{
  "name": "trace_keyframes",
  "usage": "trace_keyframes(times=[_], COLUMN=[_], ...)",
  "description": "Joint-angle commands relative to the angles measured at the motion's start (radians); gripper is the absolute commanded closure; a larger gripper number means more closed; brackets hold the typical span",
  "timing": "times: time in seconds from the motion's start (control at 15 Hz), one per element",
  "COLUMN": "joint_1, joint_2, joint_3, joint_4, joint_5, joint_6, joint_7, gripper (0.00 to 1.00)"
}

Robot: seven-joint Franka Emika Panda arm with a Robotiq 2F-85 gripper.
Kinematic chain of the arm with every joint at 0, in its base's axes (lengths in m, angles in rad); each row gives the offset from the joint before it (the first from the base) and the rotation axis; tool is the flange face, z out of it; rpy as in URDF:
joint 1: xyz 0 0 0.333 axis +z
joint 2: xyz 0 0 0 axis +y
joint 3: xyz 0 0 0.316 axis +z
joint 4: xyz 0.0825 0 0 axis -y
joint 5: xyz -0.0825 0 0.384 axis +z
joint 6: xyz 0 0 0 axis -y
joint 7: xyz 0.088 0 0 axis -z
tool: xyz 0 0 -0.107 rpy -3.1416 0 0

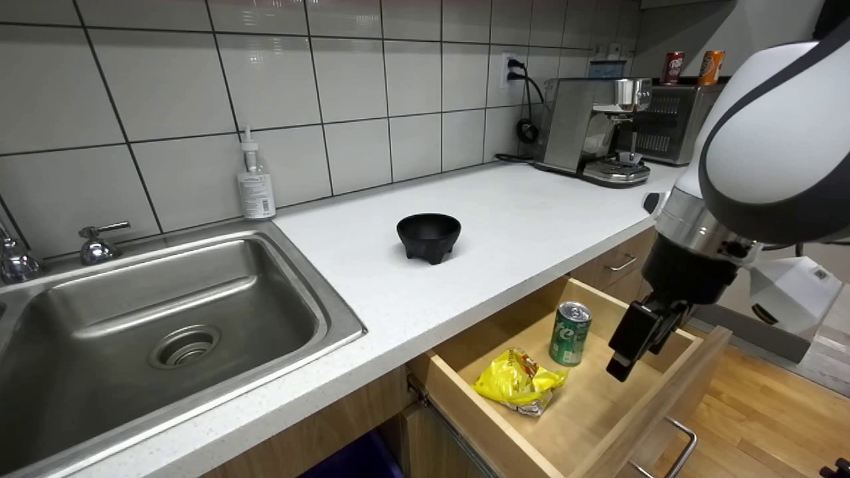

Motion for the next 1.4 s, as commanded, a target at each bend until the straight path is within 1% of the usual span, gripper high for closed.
trace_keyframes(times=[0.0,0.13,0.33,0.53,0.73,1.13,1.33], joint_1=[0.121,0.153,0.183,0.206,0.223,0.243,0.251], joint_2=[-0.053,-0.054,-0.047,-0.048,-0.046,-0.051,-0.057], joint_3=[-0.127,-0.166,-0.199,-0.216,-0.218,-0.213,-0.213], joint_4=[-0.009,-0.007,-0.007,-0.002,-0.002,-0.002,-0.002], joint_5=[-0.067,-0.13,-0.197,-0.216,-0.228,-0.295,-0.292], joint_6=[-0.083,-0.101,-0.116,-0.134,-0.141,-0.166,-0.186], joint_7=[0.05,0.087,0.131,0.14,0.147,0.196,0.195], gripper=[0.0,0.0,0.0,0.0,0.0,0.0,0.0])
